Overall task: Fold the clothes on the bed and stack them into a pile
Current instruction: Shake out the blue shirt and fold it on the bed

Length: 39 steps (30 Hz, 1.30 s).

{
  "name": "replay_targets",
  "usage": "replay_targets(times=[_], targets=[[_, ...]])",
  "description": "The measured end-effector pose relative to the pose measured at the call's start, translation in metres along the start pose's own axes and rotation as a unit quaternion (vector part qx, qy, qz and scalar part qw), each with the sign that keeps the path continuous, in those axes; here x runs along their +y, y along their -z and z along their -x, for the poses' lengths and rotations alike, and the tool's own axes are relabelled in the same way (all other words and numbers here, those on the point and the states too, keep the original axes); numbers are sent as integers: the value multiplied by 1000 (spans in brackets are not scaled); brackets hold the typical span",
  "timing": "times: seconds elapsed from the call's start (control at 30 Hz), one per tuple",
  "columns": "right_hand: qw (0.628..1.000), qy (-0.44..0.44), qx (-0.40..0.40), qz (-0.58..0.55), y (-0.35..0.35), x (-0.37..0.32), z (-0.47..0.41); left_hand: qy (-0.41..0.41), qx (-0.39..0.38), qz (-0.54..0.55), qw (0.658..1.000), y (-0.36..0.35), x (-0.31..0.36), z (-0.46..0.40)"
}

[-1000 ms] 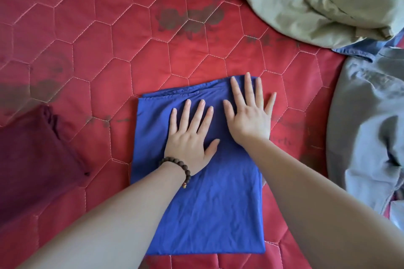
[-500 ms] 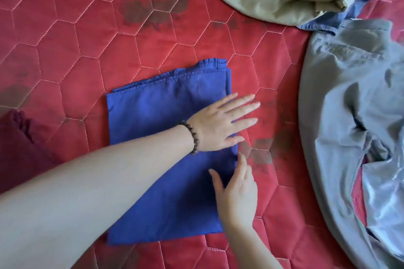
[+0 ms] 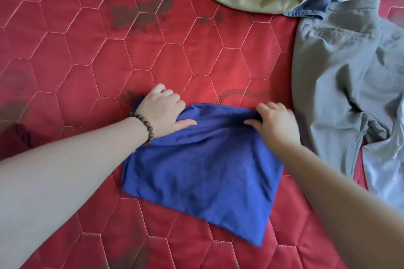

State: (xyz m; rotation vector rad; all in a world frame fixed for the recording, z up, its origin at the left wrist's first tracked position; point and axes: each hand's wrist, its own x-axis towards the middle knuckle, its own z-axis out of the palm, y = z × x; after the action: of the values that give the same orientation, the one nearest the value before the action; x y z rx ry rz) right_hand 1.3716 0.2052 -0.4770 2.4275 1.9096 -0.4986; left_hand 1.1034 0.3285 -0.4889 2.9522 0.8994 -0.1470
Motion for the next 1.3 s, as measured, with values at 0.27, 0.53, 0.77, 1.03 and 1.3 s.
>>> replay_targets(times=[0.27,0.53,0.77,1.03,1.3], targets=[[994,90,-49,41,2,7,-8,12,-123,158,980,-2,14,3],[996,82,42,6,58,-9,-36,113,-58,204,971,59,-12,-28],[943,155,295,10,183,-29,-79,73,174,87,978,182,-59,-62],[963,208,166,47,132,-31,-34,36,79,-35,996,135,-48,-10],[971,151,-129,132,1,-45,50,167,-160,-9,973,31,7,93]])
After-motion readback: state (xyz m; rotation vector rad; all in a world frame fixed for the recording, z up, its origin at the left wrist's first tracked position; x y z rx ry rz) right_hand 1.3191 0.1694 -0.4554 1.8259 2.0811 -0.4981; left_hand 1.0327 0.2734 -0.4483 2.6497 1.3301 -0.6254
